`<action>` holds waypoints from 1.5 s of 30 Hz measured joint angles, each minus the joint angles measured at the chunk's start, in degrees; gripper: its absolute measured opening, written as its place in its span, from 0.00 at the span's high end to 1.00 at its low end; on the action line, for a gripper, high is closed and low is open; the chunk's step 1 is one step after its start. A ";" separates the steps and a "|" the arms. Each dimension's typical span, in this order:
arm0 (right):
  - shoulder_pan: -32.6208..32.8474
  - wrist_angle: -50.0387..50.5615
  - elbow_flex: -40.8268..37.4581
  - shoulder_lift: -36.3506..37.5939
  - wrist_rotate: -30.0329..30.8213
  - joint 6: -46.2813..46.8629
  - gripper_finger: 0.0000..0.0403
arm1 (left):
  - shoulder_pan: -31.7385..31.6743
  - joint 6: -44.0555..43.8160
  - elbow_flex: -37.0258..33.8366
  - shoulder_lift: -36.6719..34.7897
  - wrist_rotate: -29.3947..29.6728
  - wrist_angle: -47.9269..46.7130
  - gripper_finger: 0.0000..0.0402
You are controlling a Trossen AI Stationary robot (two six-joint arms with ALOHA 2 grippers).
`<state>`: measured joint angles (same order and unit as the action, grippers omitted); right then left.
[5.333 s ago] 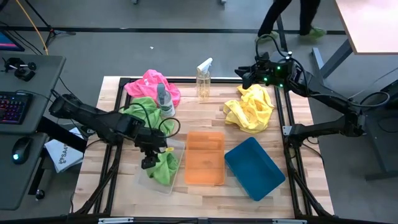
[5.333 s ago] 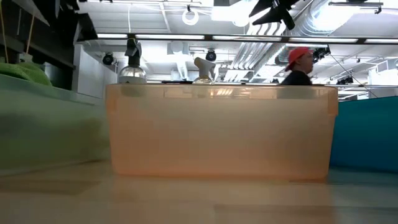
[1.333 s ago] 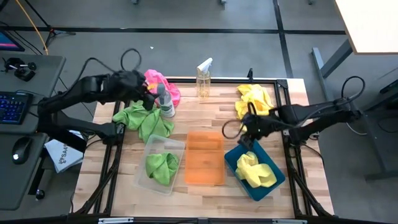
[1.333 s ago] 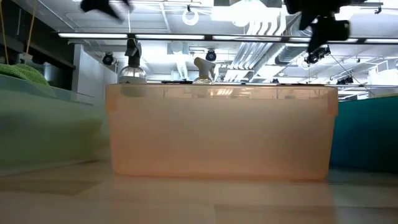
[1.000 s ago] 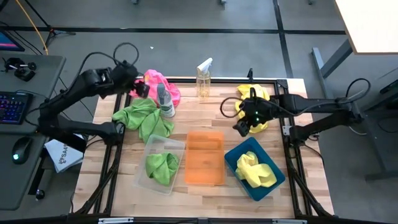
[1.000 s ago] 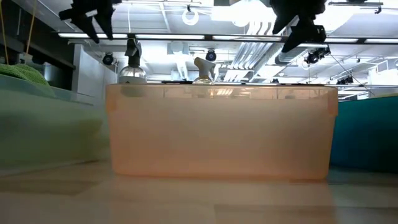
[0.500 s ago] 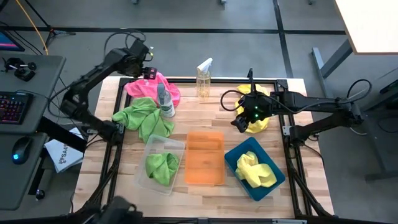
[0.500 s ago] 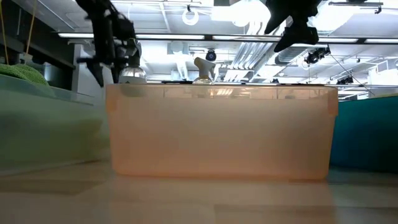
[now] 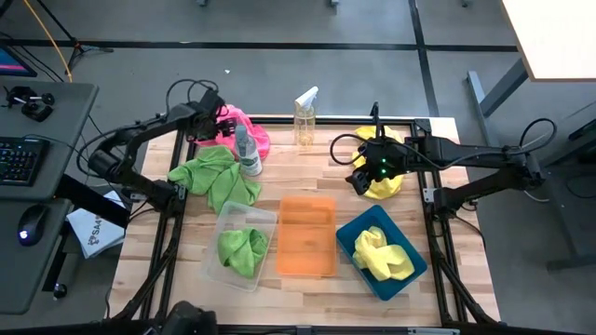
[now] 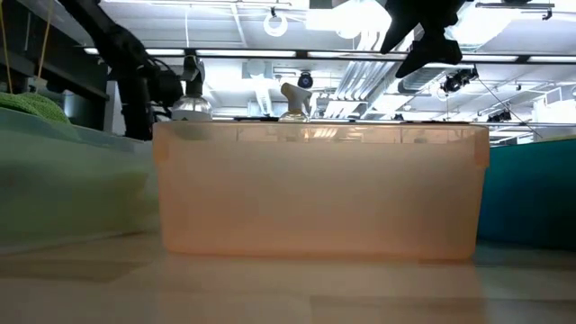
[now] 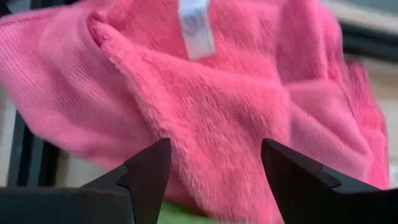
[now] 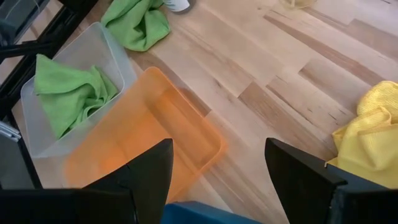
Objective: Sort microfiber towel by color & place in baskets
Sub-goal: Put the pink towel into the orange bin
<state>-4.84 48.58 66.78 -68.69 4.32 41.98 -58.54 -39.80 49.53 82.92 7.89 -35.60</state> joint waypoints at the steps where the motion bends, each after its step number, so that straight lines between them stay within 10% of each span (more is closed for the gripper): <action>1: -0.02 0.00 0.00 0.00 0.00 0.00 0.38 | 0.00 -0.90 -1.05 -0.12 0.84 1.11 0.41; 15: 0.00 0.00 0.00 0.00 0.11 1.53 0.38 | 0.11 -5.54 -4.17 0.10 4.28 7.06 0.44; 23: 0.00 0.00 0.00 0.00 0.68 2.12 0.38 | 0.11 -4.42 -4.17 0.32 2.58 5.80 0.93; 27: 0.00 0.00 0.00 0.00 0.68 2.13 0.38 | 0.11 -4.21 -3.45 -1.39 -0.47 6.63 0.97; 45: 0.00 -0.02 -0.02 0.00 3.77 0.47 0.38 | 8.23 11.73 36.17 -19.56 4.70 8.12 1.00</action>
<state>-4.84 48.56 66.76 -68.69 8.08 42.45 -50.32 -28.07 85.70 63.36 12.59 -27.47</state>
